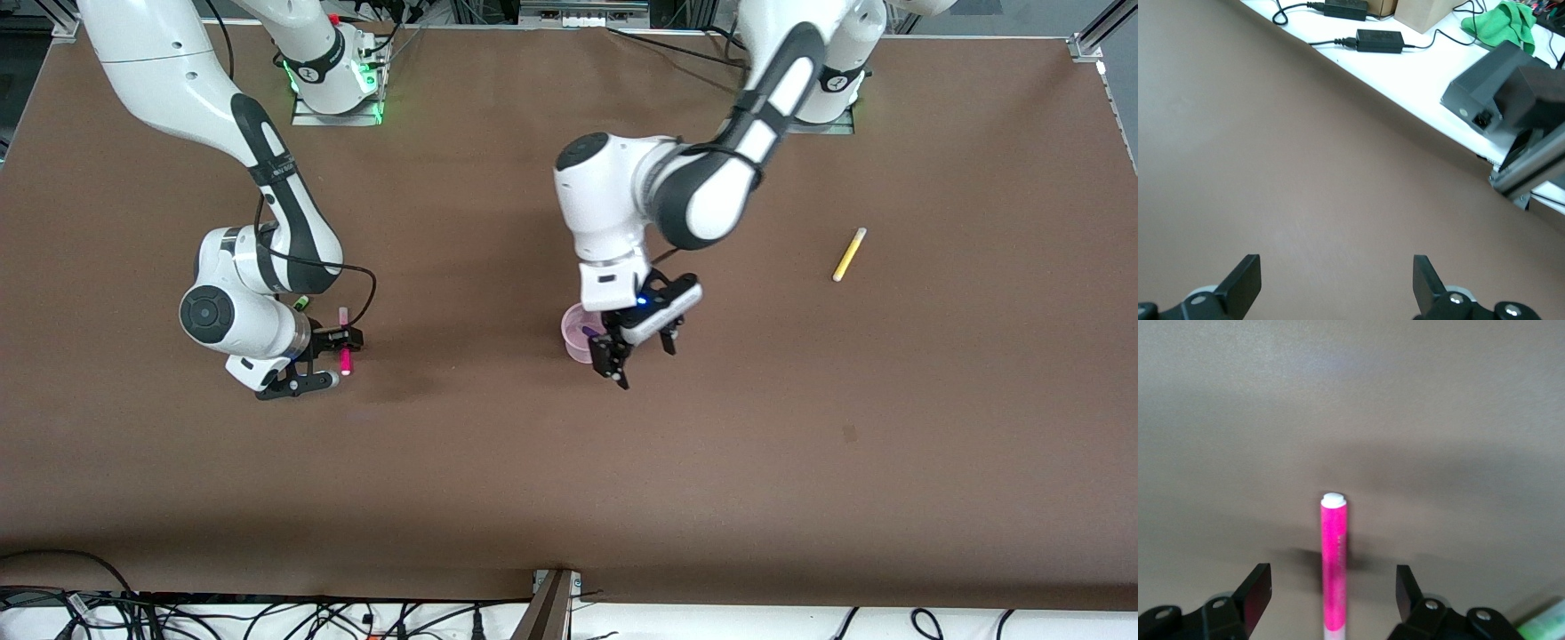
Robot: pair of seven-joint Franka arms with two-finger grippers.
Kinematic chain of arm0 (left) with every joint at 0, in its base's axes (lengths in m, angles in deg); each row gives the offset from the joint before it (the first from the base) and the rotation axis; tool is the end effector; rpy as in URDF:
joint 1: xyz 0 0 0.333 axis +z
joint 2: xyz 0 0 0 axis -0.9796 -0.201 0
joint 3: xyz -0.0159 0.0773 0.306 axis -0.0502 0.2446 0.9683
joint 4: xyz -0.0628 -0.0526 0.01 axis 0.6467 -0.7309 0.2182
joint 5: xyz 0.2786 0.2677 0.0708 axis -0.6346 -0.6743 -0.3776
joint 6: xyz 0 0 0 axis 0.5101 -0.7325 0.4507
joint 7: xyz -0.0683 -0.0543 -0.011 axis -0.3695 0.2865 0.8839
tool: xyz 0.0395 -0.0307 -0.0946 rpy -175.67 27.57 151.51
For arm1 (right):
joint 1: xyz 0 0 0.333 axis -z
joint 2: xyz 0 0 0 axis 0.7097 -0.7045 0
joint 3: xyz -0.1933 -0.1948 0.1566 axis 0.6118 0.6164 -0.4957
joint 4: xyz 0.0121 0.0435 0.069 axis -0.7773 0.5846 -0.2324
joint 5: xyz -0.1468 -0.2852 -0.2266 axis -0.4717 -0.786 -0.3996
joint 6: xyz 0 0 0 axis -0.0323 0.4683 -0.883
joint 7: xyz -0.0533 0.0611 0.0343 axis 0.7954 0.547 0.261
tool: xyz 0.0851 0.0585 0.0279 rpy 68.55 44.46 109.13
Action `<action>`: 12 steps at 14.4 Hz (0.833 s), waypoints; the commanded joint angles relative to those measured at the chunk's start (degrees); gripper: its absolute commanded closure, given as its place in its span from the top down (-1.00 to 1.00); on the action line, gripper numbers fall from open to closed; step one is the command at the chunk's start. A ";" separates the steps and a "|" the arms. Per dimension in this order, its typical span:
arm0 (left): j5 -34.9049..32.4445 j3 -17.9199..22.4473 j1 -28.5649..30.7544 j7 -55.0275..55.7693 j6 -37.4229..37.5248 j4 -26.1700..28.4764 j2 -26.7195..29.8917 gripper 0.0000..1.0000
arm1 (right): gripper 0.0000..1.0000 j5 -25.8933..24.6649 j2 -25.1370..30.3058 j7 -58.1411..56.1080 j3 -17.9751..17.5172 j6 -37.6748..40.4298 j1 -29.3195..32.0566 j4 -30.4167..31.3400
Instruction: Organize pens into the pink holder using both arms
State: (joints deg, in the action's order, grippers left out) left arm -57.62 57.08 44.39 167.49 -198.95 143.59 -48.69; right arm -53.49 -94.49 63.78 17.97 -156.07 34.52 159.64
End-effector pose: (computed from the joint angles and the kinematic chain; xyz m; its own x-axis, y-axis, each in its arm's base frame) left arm 0.5971 -0.4220 0.3566 0.6001 0.5805 0.5504 0.6230 -0.7708 0.1336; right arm 0.6267 0.0946 0.1955 0.9743 0.1883 -0.1237 0.1817 -0.9814 -0.0622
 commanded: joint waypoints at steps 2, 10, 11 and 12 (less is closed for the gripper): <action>11.59 -0.77 6.49 -18.77 2.90 0.86 5.91 1.00 | 0.50 1.49 -0.42 0.34 -0.16 -0.77 -0.03 0.29; 27.51 -0.77 17.31 -47.96 8.79 0.78 12.77 1.00 | -0.05 1.49 -1.21 0.25 -0.16 -1.65 -0.03 0.55; 29.01 -0.77 18.36 -51.65 9.76 0.78 13.48 1.00 | -0.08 1.49 -1.30 0.25 -0.16 -1.65 -0.03 0.55; 30.59 -0.77 19.42 -55.25 10.99 0.78 14.01 1.00 | -0.08 1.49 -1.39 0.25 -0.16 -1.74 -0.03 0.55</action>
State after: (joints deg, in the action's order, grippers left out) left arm -30.54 57.04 61.46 119.78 -190.62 143.58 -36.97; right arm -53.14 -95.73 63.80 17.95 -156.72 34.52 159.71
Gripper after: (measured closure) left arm 0.000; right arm 0.515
